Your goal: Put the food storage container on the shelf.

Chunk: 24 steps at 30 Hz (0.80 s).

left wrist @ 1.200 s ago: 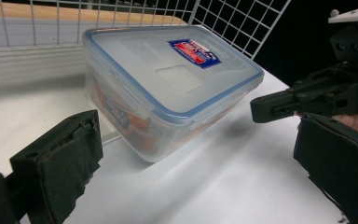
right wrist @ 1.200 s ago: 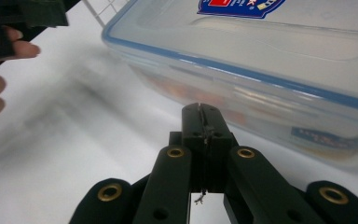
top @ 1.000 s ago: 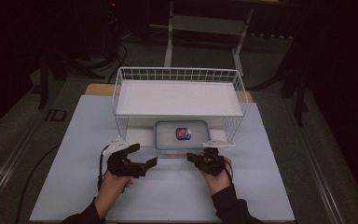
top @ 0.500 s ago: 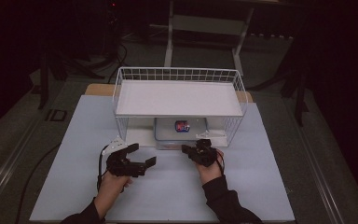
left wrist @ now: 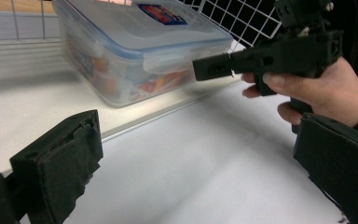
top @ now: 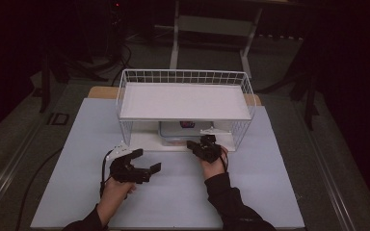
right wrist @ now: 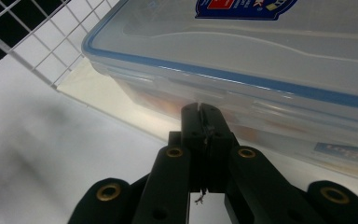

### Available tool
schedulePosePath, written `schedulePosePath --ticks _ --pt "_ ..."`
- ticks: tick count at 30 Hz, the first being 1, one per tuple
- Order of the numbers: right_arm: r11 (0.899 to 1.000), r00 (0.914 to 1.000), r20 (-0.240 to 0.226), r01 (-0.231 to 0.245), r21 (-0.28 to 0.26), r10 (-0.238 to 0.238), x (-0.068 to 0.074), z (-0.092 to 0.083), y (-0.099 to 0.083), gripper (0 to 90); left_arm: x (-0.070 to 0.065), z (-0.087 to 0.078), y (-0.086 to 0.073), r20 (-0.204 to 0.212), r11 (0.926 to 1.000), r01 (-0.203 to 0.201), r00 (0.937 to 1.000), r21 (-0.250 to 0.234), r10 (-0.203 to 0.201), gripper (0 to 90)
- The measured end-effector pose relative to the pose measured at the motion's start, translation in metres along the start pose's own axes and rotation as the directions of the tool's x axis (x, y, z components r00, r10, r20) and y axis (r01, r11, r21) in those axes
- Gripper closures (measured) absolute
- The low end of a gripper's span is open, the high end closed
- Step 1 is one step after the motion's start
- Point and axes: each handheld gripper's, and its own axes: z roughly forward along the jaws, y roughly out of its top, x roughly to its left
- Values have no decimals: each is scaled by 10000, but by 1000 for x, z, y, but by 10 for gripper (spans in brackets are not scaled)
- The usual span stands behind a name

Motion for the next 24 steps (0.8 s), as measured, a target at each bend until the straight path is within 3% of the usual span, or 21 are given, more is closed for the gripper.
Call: schedulePosePath --ticks 5,13,19,24 --pt "9997 9997 76 -235 -111 235 -5 4 6 891 1 -1 0 34 10000 47 10000 0 -47 7" --pt "10000 10000 53 -23 -26 23 0 11 8 879 1 -1 0 26 10000 24 10000 3 -24 7" --pt "9998 9998 -98 180 -67 -181 7 8 3 777 0 -2 1 8 10000 -50 10000 -33 50 7" --pt "9986 9979 -409 497 -169 -504 12 0 -1 602 -4 -7 5 44 9992 -394 9992 -28 394 7"
